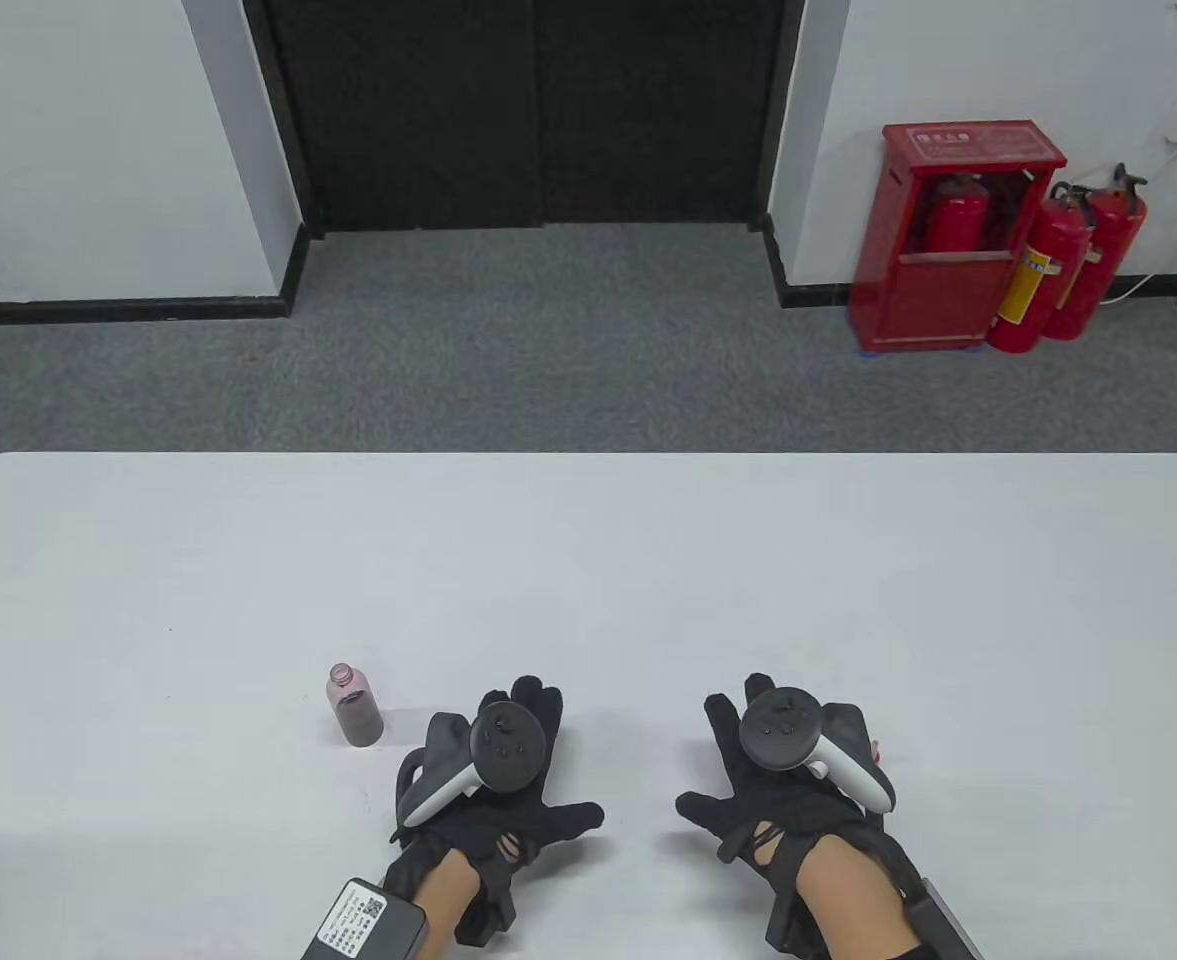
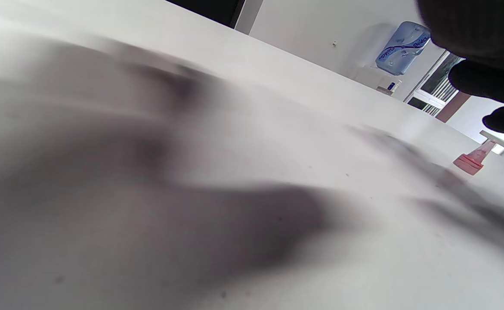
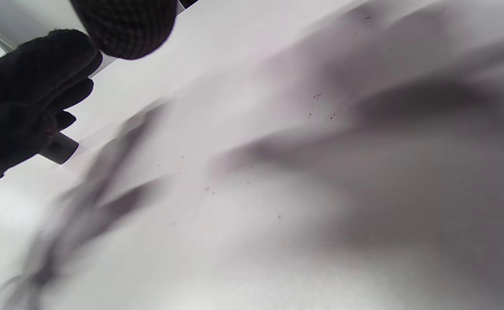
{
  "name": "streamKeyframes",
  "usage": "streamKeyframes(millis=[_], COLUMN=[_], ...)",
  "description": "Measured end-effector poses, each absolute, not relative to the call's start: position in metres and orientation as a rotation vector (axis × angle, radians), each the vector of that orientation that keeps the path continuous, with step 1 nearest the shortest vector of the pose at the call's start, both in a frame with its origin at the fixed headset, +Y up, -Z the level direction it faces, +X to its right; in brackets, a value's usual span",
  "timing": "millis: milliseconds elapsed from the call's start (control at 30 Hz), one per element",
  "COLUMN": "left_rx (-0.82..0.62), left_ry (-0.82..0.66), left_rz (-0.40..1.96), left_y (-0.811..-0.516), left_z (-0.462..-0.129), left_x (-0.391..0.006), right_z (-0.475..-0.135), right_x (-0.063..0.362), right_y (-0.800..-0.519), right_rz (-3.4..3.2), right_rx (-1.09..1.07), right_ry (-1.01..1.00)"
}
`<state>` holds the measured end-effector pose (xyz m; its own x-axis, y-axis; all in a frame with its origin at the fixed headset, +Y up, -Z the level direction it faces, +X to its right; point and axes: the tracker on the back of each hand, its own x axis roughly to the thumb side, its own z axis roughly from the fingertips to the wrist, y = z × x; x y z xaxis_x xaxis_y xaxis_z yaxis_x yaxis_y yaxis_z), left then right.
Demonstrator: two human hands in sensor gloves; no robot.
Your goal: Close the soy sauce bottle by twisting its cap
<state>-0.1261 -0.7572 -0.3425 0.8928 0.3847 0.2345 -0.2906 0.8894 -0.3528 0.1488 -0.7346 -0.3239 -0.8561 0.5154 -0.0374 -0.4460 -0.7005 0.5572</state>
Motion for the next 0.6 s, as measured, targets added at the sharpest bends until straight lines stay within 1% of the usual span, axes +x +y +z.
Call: streamKeyframes(millis=[500,600], left_rx=[-0.303,-0.304], left_ry=[-0.301,-0.3], left_rz=[0.367,0.378], left_y=[-0.7547,-0.7541], left_z=[-0.3418,-0.3419], left_x=[-0.1298,-0.1306], right_z=[-0.3238,-0.3242], right_x=[0.1457,0.1419], right_y=[-0.7383,-0.7374], right_rz=[2.491,2.476], right_rx=[0.179,0.261], right_ry=[0.805,0.746])
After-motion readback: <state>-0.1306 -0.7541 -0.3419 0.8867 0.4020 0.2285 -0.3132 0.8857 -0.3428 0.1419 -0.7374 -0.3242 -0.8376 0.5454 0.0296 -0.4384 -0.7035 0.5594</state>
